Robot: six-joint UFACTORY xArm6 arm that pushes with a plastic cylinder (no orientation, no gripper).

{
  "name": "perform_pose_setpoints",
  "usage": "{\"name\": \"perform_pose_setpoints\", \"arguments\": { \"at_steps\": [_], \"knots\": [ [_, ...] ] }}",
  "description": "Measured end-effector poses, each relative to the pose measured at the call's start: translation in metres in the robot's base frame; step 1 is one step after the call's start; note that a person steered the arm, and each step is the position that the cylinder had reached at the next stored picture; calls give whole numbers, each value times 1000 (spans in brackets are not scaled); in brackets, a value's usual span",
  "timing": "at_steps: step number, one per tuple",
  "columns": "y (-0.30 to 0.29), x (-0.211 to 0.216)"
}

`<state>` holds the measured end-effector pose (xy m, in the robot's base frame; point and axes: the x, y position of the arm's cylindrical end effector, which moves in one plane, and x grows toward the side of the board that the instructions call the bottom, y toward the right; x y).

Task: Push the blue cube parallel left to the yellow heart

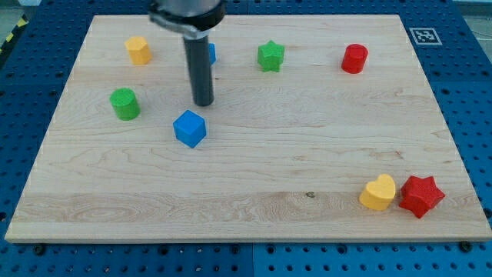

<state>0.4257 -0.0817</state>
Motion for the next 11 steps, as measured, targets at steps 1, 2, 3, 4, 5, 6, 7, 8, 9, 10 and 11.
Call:
{"name": "perform_pose_setpoints", "arguments": {
  "at_steps": [1, 2, 3, 4, 5, 6, 7, 8, 9, 10, 11],
  "knots": [
    [-3, 53],
    [0, 56],
    [-35, 47],
    [-56, 75],
    [2, 98],
    [86, 105],
    [100, 100],
    [68, 77],
    [95, 64],
    [129, 79],
    [146, 110]
  ]
}}
